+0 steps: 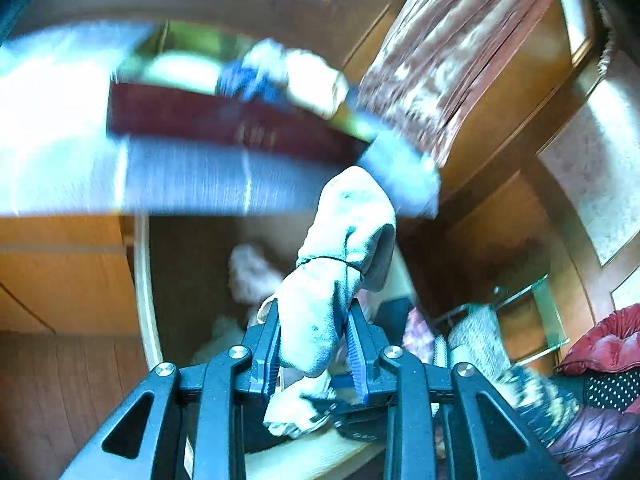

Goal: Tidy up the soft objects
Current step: 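Carry the pale blue cloth with the left gripper over the gold box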

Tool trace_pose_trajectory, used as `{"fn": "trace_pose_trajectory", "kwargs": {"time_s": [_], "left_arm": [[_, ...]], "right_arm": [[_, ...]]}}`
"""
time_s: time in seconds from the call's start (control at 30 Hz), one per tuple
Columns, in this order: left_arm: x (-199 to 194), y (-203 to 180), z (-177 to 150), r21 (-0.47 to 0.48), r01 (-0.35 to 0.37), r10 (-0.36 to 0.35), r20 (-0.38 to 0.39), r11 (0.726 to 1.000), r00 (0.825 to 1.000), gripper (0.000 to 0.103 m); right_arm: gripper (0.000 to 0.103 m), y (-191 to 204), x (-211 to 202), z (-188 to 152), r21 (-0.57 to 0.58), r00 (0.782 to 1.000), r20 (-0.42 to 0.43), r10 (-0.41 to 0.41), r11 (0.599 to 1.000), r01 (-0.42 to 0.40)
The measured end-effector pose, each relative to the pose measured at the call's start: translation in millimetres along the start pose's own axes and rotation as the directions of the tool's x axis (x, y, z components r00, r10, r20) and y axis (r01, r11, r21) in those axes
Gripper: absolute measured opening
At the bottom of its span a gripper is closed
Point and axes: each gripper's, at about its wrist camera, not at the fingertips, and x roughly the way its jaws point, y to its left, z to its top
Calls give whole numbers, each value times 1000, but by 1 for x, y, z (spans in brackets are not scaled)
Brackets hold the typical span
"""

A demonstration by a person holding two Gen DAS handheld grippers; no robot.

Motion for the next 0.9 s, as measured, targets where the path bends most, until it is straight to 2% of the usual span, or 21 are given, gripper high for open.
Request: {"fn": "trace_pose_trajectory", "kwargs": {"time_s": [0.17,0.3,0.43,0.47,0.57,0.67,0.8,0.87,0.9], "left_arm": [[-39,-8,18,-3,-28,28,141,1000,990,28],[-59,-12,42,-29,-84,89,255,996,963,28],[-67,-20,85,-21,-155,154,305,988,940,29],[-69,-21,97,-31,-201,199,325,979,924,29],[-59,-16,134,-61,-280,284,350,958,893,29],[-40,-9,161,-82,-344,350,345,935,871,29],[-13,8,183,-91,-427,433,315,900,845,29],[6,16,192,-89,-480,483,299,873,823,29],[12,19,195,-84,-495,497,288,865,819,29]], "right_arm": [[32,-7,1,-3,-6,1000,7,-6,1000,6],[31,-2,-3,-8,-29,1000,7,-17,999,17],[31,5,-11,-5,-30,1000,8,-19,999,19],[31,6,-12,-4,-31,1000,7,-18,999,18],[31,7,-13,-4,-26,1000,8,-10,1000,10],[30,6,-15,-4,-35,1000,8,-15,999,15],[30,9,-15,-4,-39,1000,5,-21,999,21],[30,10,-15,-3,-38,1000,4,-22,999,22],[30,10,-15,-3,-37,1000,4,-22,999,23]]}}
